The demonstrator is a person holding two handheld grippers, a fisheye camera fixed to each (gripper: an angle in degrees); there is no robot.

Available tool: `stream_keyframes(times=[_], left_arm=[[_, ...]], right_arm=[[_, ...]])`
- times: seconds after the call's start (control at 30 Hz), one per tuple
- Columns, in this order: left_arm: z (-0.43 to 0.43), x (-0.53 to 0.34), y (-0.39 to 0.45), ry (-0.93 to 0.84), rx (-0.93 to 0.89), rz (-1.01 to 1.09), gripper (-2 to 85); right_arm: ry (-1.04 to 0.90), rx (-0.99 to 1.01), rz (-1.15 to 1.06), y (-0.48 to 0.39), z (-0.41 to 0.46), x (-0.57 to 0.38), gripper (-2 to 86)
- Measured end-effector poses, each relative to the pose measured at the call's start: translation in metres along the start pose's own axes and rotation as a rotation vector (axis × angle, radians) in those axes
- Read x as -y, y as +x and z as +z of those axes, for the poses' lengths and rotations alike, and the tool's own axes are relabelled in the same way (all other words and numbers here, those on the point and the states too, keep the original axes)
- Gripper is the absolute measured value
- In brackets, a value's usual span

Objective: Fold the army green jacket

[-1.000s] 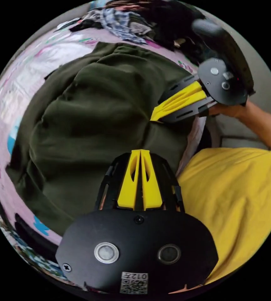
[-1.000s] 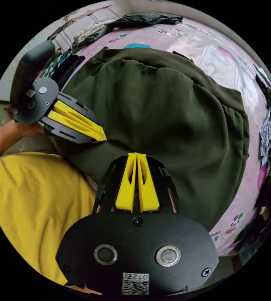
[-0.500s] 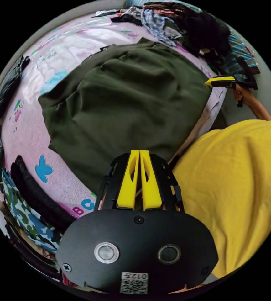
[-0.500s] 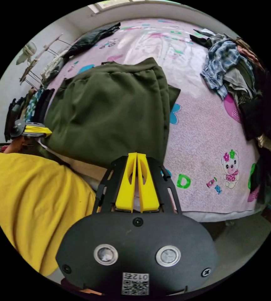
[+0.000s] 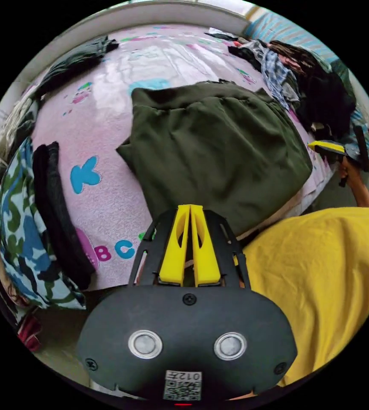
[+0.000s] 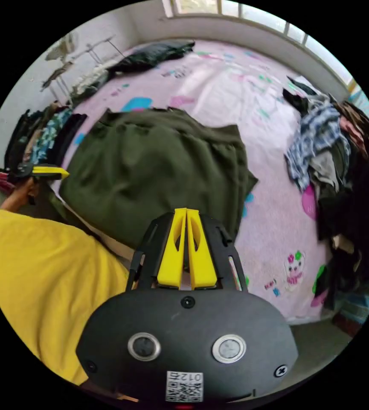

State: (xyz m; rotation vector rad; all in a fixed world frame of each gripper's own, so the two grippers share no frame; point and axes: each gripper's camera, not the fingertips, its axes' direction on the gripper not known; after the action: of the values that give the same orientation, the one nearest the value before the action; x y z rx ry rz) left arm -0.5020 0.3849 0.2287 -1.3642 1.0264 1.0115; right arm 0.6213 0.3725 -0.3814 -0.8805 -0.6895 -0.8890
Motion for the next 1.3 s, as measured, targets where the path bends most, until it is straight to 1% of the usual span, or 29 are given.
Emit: stream_keyframes(times=[0.07, 0.13, 0.17, 0.23, 0.3, 0.37, 0.6, 0.67, 0.73, 0.83, 1.0, 1.07, 1.2, 1.27, 1.3], left_arm=[[-0.003, -0.014, -0.023, 0.002, -0.069, -0.092, 0.5], [-0.002, -0.030, -0.051, 0.009, -0.112, -0.206, 0.5], [-0.001, -0.033, -0.057, 0.009, -0.127, -0.228, 0.5], [0.001, -0.043, -0.077, 0.023, -0.226, -0.286, 0.5], [0.001, -0.048, -0.088, 0.037, -0.259, -0.303, 0.7], [-0.001, -0.052, -0.097, 0.049, -0.275, -0.309, 0.9], [-0.018, -0.040, -0.138, 0.141, -0.306, -0.306, 3.7], [-0.024, -0.028, -0.148, 0.158, -0.290, -0.295, 4.6], [-0.028, -0.012, -0.160, 0.142, -0.229, -0.280, 5.7], [-0.024, 0.003, -0.176, 0.106, -0.240, -0.270, 5.8], [-0.018, 0.011, -0.190, 0.047, -0.224, -0.197, 3.6], [-0.019, 0.010, -0.195, 0.046, -0.222, -0.168, 2.5], [-0.038, -0.008, -0.206, 0.122, -0.229, -0.170, 1.0], [-0.046, -0.020, -0.211, 0.161, -0.232, -0.186, 0.7], [-0.050, -0.027, -0.215, 0.183, -0.236, -0.199, 0.5]], right_arm=[[0.043, 0.037, -0.045, -0.018, 0.001, 0.022, -0.1], [0.029, 0.046, -0.067, -0.034, 0.012, 0.045, -0.1], [0.021, 0.058, -0.084, -0.044, 0.021, 0.059, -0.1], [-0.024, 0.068, -0.101, -0.057, 0.037, 0.078, -0.1], [-0.143, 0.004, -0.112, -0.069, 0.066, 0.097, 0.0], [-0.170, -0.011, -0.131, -0.073, 0.074, 0.105, 0.0], [-0.244, 0.063, -0.095, -0.075, 0.065, 0.127, 0.0], [-0.254, 0.042, -0.093, -0.081, 0.064, 0.130, 0.0], [-0.261, 0.005, -0.112, -0.091, 0.062, 0.133, 0.0], [-0.271, -0.060, -0.145, -0.108, 0.054, 0.137, 0.0], [-0.166, -0.180, -0.199, -0.133, 0.018, 0.145, -0.1], [-0.120, -0.169, -0.171, -0.133, 0.011, 0.151, -0.1], [-0.062, -0.028, -0.096, -0.133, 0.007, 0.171, -0.1], [-0.079, -0.050, -0.076, -0.136, 0.017, 0.180, -0.1], [-0.097, -0.106, -0.064, -0.138, 0.027, 0.184, 0.0]])
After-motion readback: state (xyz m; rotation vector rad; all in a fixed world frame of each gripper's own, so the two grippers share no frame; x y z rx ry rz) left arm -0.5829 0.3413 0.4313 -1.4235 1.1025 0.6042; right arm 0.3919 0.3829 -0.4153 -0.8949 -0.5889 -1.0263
